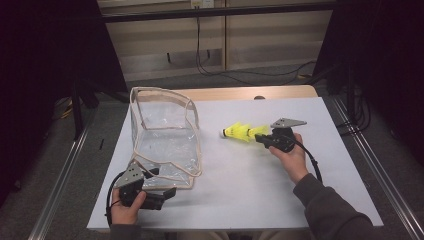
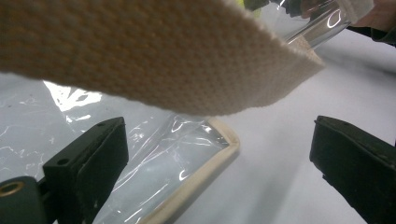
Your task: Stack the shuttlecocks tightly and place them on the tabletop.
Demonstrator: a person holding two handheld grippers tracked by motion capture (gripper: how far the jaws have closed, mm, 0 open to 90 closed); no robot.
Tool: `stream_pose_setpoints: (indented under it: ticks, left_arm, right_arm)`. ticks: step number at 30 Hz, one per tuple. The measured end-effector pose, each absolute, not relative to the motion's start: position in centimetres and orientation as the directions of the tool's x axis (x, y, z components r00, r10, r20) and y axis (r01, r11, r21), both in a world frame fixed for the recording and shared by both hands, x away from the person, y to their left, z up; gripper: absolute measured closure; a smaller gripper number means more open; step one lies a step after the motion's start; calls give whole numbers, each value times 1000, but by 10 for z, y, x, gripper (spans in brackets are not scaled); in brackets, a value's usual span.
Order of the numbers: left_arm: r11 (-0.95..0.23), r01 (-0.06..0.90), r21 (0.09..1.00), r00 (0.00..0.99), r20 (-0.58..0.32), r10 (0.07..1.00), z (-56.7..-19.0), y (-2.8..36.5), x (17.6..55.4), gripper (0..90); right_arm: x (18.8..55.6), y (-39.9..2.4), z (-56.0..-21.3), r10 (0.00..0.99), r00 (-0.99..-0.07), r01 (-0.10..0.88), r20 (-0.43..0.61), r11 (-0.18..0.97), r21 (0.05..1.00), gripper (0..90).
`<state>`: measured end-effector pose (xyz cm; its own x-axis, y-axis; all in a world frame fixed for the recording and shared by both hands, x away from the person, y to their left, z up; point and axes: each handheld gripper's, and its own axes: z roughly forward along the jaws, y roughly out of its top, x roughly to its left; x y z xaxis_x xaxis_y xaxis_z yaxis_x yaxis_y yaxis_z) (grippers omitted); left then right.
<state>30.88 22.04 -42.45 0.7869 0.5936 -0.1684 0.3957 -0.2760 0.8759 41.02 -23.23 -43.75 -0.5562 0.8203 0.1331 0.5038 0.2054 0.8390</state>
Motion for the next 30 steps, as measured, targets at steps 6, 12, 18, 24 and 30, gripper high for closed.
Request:
stream_pose_setpoints:
  ticks: [6,12,18,24,30]
  left_arm:
    - [-275,396,876,786,-169,594,-425,220,309,43]
    - [-282,395,875,786,-163,596,-424,220,308,43]
    - [-279,393,876,785,-161,598,-424,220,308,43]
    - [-275,389,879,786,-162,596,-424,220,308,44]
    - [-274,389,880,787,-163,595,-424,220,308,44]
  right_arm:
    - [413,-231,-440,815,-562,508,143,204,837,892]
    - [415,-227,-440,810,-570,503,140,210,839,892]
    - [417,-223,-443,806,-574,507,143,213,835,892]
    - [420,-218,-447,802,-579,511,145,218,832,892]
    - [420,-215,-447,802,-580,510,142,222,831,892]
